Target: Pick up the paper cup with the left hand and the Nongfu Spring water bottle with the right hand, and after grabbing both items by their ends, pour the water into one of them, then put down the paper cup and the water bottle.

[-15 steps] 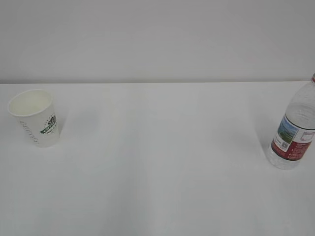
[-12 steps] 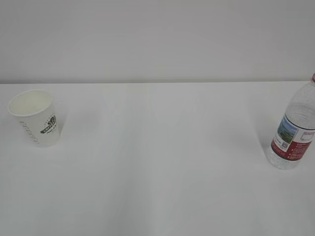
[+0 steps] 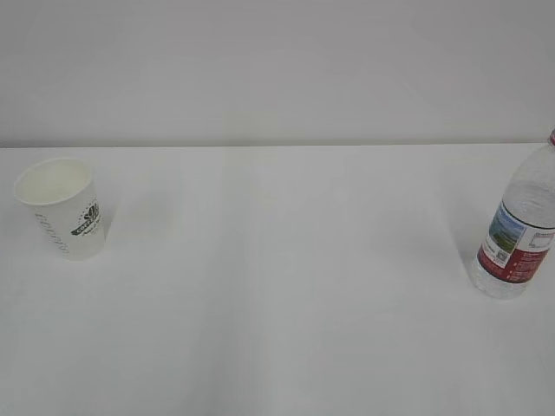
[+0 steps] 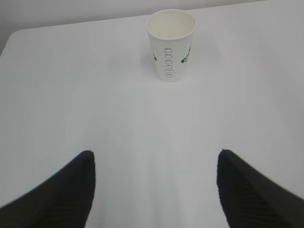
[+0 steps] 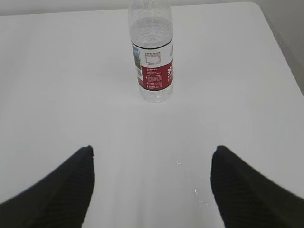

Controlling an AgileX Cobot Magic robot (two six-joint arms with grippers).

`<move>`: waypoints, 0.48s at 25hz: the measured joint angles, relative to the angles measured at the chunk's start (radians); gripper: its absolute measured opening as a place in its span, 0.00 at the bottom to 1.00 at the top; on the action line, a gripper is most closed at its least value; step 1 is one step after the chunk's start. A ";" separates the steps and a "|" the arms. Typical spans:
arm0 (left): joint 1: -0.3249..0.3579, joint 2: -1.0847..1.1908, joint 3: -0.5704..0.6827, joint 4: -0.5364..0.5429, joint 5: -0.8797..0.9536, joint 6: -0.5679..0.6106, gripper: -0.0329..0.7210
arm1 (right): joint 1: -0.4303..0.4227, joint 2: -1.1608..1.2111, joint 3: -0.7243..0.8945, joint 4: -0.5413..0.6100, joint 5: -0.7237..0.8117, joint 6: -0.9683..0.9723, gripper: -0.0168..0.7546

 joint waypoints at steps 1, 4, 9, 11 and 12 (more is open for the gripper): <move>0.000 0.000 0.000 0.000 0.000 0.000 0.82 | 0.000 0.000 0.000 0.000 0.000 0.000 0.77; 0.000 0.000 0.000 0.000 0.000 0.000 0.82 | 0.000 0.000 0.000 0.000 0.000 0.000 0.77; 0.000 0.000 0.000 0.000 0.000 0.000 0.82 | 0.000 0.000 0.000 0.000 0.000 0.000 0.77; 0.000 0.000 0.000 0.000 0.000 0.000 0.82 | 0.000 0.000 0.000 0.000 0.000 0.000 0.77; 0.000 0.000 0.000 0.000 0.000 0.000 0.82 | 0.000 0.000 0.000 0.000 0.000 0.000 0.77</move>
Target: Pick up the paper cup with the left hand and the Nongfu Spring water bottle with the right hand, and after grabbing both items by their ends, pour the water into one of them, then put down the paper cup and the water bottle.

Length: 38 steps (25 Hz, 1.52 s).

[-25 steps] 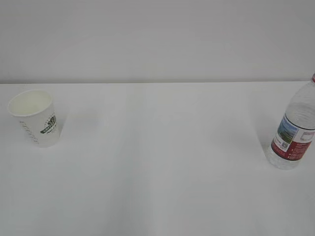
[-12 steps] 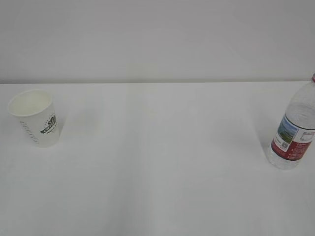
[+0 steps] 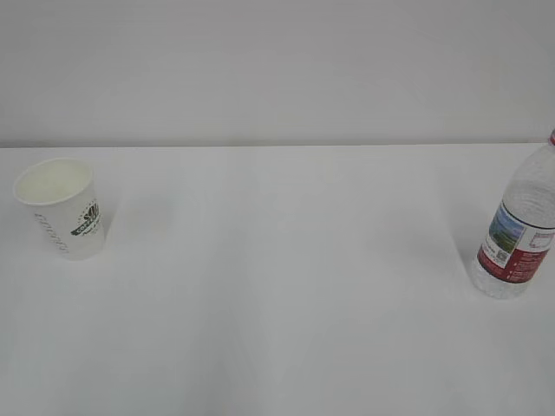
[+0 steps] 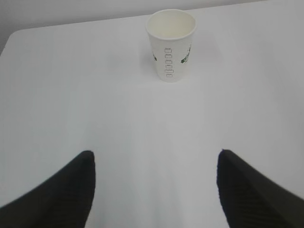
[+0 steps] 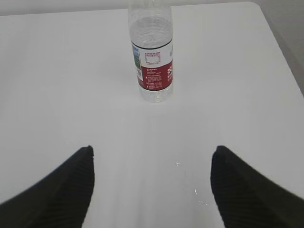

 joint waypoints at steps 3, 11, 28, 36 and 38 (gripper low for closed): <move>0.000 0.000 0.000 0.000 0.000 0.000 0.82 | 0.000 0.000 0.000 0.000 0.000 0.000 0.77; 0.000 0.000 0.000 0.000 0.000 0.000 0.81 | 0.000 0.000 0.000 0.000 0.000 0.000 0.77; 0.000 0.000 0.000 0.000 0.000 0.000 0.76 | 0.000 0.000 0.000 0.008 0.000 -0.013 0.77; 0.000 0.000 0.000 0.000 0.000 0.000 0.76 | 0.000 0.000 -0.002 0.033 -0.007 -0.063 0.77; 0.000 0.002 -0.006 0.000 -0.009 0.000 0.76 | 0.000 0.000 -0.002 0.033 -0.007 -0.063 0.77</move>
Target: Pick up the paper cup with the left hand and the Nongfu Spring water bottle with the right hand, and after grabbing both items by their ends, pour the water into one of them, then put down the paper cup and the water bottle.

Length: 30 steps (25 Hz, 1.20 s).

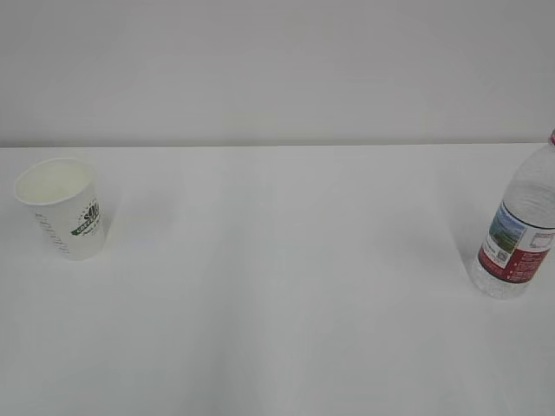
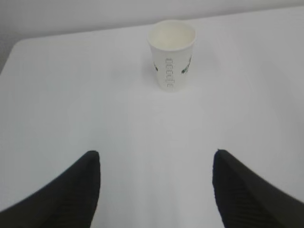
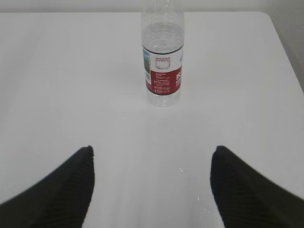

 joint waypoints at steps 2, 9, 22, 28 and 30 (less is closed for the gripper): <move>0.000 0.004 -0.017 0.000 -0.031 0.000 0.76 | 0.000 0.010 -0.004 0.004 -0.002 0.000 0.77; 0.000 0.127 -0.054 0.006 -0.197 0.000 0.76 | 0.000 0.101 -0.026 0.043 -0.145 -0.023 0.76; 0.000 0.313 -0.054 0.014 -0.502 0.000 0.75 | 0.000 0.275 -0.028 0.091 -0.380 -0.114 0.76; 0.000 0.393 -0.054 0.016 -0.571 0.000 0.75 | 0.000 0.349 -0.028 0.093 -0.466 -0.133 0.76; 0.000 0.428 -0.054 0.016 -0.585 0.000 0.75 | 0.000 0.381 -0.028 0.094 -0.491 -0.133 0.76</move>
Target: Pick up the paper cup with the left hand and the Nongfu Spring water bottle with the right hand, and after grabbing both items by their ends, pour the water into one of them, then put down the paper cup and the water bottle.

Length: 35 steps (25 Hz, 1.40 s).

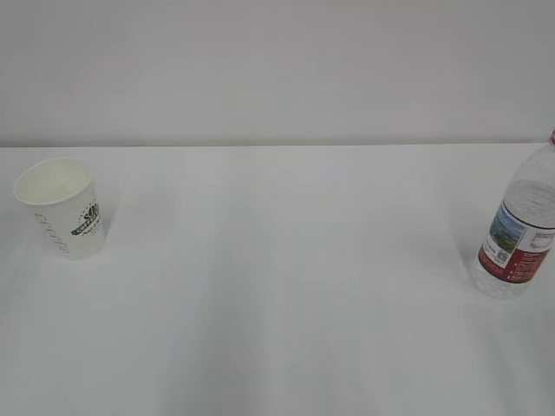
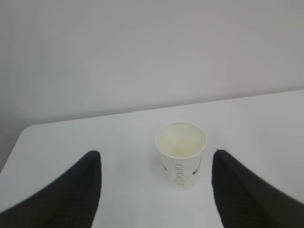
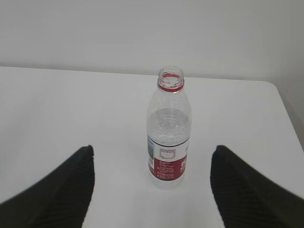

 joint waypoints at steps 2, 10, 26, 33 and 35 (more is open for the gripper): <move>0.000 0.036 0.000 0.000 -0.014 0.000 0.75 | 0.000 0.029 0.000 0.000 -0.019 0.000 0.76; 0.000 0.165 0.000 0.088 -0.146 0.000 0.74 | 0.000 0.095 0.000 0.027 -0.058 -0.002 0.76; 0.000 0.248 0.000 -0.078 -0.370 0.000 0.74 | 0.000 0.171 0.000 0.023 -0.238 -0.082 0.76; 0.000 0.455 0.000 -0.057 -0.445 0.000 0.74 | 0.000 0.271 0.000 0.023 -0.312 -0.086 0.76; 0.000 0.520 0.000 -0.053 -0.461 0.000 0.74 | 0.000 0.313 0.000 0.023 -0.333 -0.086 0.76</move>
